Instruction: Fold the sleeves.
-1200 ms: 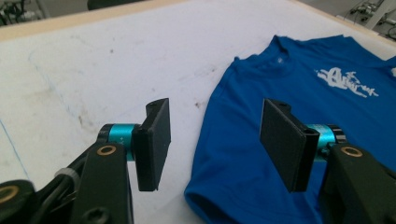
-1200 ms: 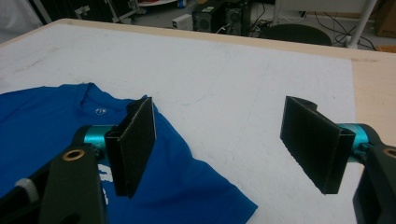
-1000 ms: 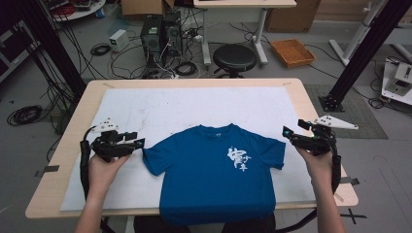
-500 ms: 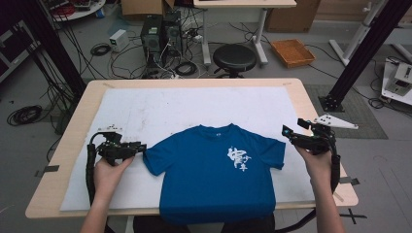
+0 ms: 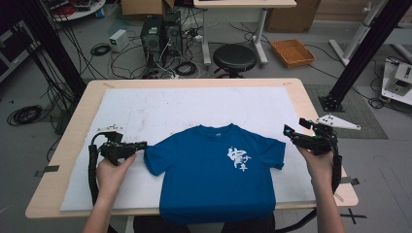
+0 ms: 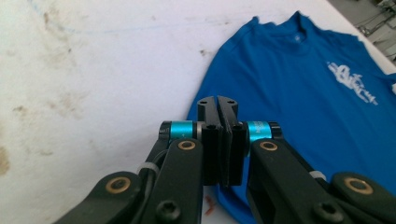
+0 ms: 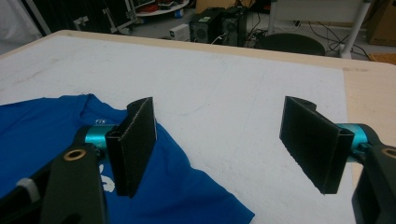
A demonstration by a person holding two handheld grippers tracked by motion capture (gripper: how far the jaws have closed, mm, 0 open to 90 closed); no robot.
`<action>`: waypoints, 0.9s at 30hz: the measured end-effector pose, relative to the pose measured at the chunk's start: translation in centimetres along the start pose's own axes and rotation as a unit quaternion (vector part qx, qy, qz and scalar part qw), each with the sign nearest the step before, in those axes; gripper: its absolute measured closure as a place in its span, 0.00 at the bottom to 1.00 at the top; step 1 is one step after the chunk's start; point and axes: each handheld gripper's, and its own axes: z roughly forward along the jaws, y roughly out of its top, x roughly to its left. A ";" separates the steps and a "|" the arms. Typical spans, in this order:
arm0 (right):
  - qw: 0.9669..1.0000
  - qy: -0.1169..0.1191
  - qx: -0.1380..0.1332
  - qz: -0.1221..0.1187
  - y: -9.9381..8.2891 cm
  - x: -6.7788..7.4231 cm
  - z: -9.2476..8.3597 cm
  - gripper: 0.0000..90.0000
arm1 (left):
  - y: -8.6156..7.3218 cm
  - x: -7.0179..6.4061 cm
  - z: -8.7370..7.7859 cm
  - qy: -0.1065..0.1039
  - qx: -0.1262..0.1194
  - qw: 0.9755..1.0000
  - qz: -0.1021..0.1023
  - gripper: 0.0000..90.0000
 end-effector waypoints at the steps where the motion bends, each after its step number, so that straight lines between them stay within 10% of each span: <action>1: 1.000 0.000 0.000 0.001 0.0 0.0 -0.1 0.30 | 0.2 -0.3 0.0 -0.003 -0.001 1.000 0.002 0.98; 16: 1.000 -0.004 -0.010 0.006 0.2 -0.5 -0.8 0.30 | 3.0 -8.4 3.3 -0.056 -0.013 0.998 0.040 0.98; 27: 1.000 -0.010 -0.008 0.010 0.0 -0.9 -0.8 0.30 | 2.8 -11.3 8.5 -0.078 0.006 0.997 0.029 0.98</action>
